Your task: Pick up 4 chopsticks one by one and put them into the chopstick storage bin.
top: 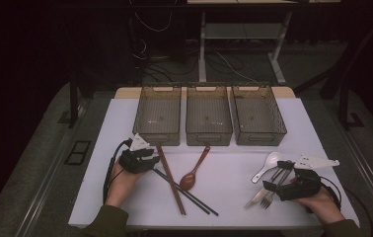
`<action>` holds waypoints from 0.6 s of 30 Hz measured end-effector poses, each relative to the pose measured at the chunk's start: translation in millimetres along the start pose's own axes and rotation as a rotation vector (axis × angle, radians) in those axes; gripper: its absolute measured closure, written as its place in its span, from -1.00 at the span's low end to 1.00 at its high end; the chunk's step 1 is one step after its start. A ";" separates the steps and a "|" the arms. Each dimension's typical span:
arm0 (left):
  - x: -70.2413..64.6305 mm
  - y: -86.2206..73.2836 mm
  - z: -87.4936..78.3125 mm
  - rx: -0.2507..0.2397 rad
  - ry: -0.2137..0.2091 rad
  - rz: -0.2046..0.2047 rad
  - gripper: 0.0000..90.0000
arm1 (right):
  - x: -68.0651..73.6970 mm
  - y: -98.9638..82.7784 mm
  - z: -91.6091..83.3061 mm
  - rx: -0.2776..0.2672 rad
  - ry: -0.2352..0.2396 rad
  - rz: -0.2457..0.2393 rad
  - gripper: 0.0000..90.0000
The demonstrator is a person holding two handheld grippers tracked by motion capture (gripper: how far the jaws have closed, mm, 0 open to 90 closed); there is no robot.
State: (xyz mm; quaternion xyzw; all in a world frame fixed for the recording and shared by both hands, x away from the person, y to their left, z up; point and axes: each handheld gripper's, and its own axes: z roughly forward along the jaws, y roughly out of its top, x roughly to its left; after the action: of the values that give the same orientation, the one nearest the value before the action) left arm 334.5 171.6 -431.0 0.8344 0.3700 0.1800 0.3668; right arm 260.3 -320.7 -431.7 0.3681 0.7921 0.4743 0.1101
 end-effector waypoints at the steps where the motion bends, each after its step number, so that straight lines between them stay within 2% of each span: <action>1: 0.0 0.0 0.0 0.000 0.000 0.000 0.43 | -0.1 0.1 0.0 -0.001 0.001 0.000 -0.96; 3: 5.9 3.5 6.9 0.010 0.009 -0.005 0.54 | -0.7 0.3 0.1 -0.004 0.002 0.003 -0.96; 11: 11.6 8.9 17.3 0.027 0.044 -0.019 0.95 | 0.8 -1.0 -2.4 -0.010 -0.002 0.010 -0.96; 18: 13.5 8.9 25.1 0.049 0.053 -0.014 0.98 | -1.2 0.0 -0.1 -0.014 0.005 0.012 -0.96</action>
State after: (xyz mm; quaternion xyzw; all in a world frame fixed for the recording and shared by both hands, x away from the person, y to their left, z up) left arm 362.2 165.6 -440.7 0.8353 0.3899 0.1905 0.3376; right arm 261.1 -321.6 -431.8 0.3710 0.7869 0.4811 0.1079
